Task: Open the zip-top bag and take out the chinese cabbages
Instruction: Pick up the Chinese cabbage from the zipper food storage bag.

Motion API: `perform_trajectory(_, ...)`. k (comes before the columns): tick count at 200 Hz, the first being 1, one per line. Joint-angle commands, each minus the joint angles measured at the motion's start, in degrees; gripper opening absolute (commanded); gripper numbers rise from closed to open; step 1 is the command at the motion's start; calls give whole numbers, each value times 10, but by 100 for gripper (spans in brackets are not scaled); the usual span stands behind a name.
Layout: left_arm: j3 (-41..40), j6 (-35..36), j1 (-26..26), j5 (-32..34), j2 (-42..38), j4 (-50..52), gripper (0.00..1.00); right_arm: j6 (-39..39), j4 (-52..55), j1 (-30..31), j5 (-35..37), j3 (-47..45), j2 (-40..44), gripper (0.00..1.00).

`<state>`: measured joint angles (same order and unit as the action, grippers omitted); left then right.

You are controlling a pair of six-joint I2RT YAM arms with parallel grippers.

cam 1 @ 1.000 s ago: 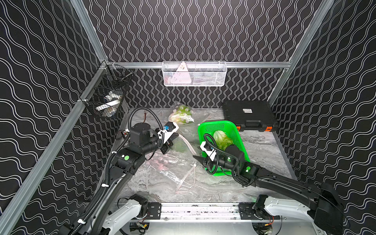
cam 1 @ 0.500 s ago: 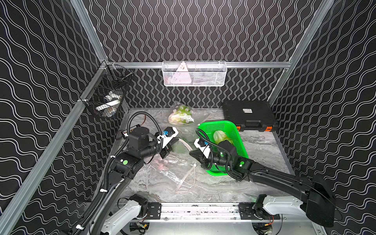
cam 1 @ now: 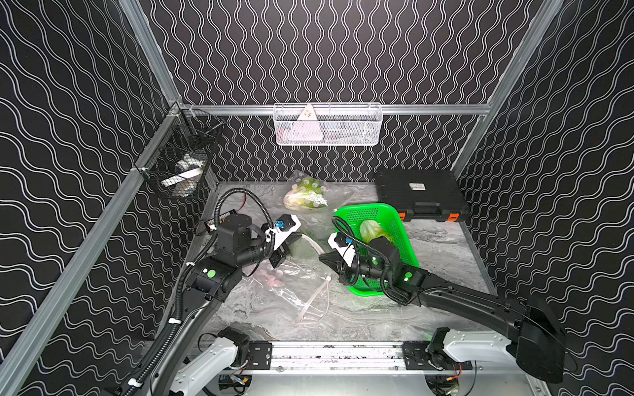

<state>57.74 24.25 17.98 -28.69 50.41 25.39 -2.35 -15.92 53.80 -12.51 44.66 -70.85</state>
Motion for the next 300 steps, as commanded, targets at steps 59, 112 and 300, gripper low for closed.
perform_trajectory(59, 11, 18, -1, -7, 7, 6, 0, -12, 16, 1, 32, 39, -30, 8)
perform_trajectory(112, 6, 17, -1, -6, 3, 4, 0, -10, 13, 1, 52, 42, -34, 8)
perform_trajectory(300, 5, 8, -1, -4, 6, 1, 0, -15, 14, 2, 57, 39, -47, 8)
